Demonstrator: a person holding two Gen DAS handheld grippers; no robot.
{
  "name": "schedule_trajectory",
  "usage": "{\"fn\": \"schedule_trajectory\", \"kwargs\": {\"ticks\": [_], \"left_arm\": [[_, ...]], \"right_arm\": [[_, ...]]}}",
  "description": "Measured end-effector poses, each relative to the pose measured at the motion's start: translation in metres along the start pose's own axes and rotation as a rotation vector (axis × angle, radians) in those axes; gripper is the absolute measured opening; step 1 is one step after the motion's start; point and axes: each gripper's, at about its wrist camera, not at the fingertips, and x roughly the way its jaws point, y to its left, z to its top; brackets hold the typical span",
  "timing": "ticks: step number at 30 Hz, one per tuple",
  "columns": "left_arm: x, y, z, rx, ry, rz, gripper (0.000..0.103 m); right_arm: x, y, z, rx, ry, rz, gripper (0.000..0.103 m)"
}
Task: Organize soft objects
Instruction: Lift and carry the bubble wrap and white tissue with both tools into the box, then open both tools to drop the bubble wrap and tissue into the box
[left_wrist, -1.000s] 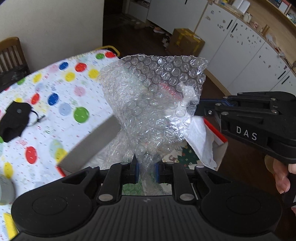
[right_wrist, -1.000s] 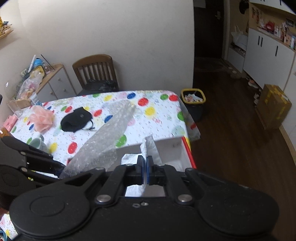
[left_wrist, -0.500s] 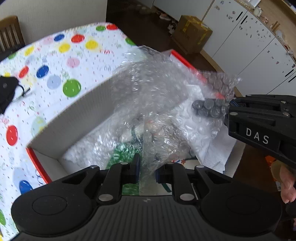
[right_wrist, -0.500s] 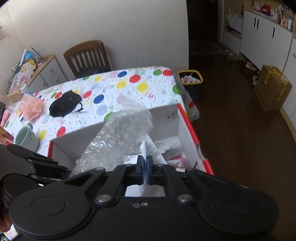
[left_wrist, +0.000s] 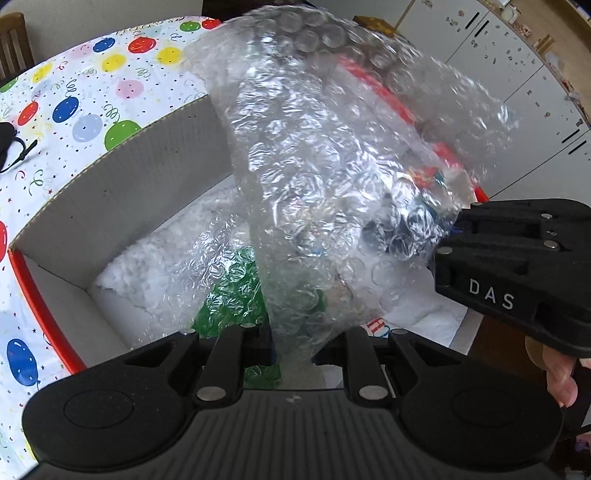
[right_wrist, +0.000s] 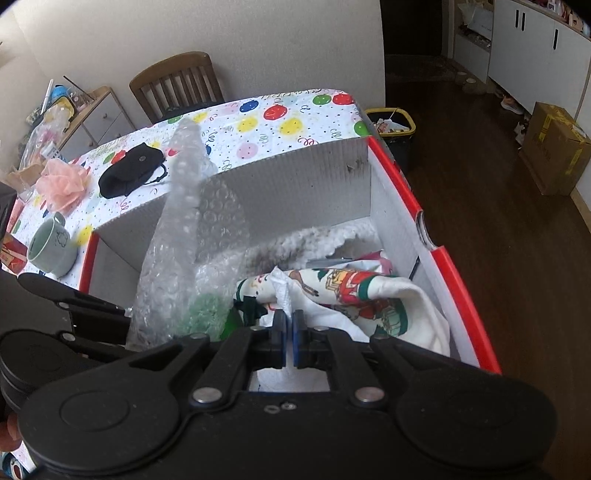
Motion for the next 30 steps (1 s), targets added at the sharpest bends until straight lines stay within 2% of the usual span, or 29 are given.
{"fn": "schedule_trajectory", "kwargs": {"ticks": [9,18,24,26,27,28,30], "left_arm": [[0.003,0.001,-0.003,-0.001,-0.037,-0.013,0.016],[-0.006,-0.006,-0.009,0.008,-0.071,0.008,0.016],[-0.014,-0.006,-0.013,0.006,-0.096,0.011,0.017],[-0.017,-0.005,-0.015,0.002,-0.103,0.01,0.025],[-0.018,-0.006,-0.015,0.001,-0.107,0.011,0.032],[-0.02,-0.006,-0.016,0.0,-0.11,0.012,0.045],[-0.023,-0.006,-0.018,0.002,-0.118,0.01,0.064]], "right_arm": [[-0.005,-0.004,-0.001,0.008,-0.027,0.009,0.003],[-0.017,-0.008,-0.004,0.013,-0.056,0.042,0.005],[-0.025,-0.006,-0.006,-0.011,-0.088,0.032,0.008],[-0.027,-0.006,-0.006,-0.012,-0.095,0.039,0.01],[-0.027,-0.006,-0.006,-0.011,-0.098,0.039,0.011],[-0.028,-0.005,-0.007,-0.011,-0.102,0.041,0.013],[-0.029,-0.004,-0.007,-0.015,-0.109,0.044,0.016]]}}
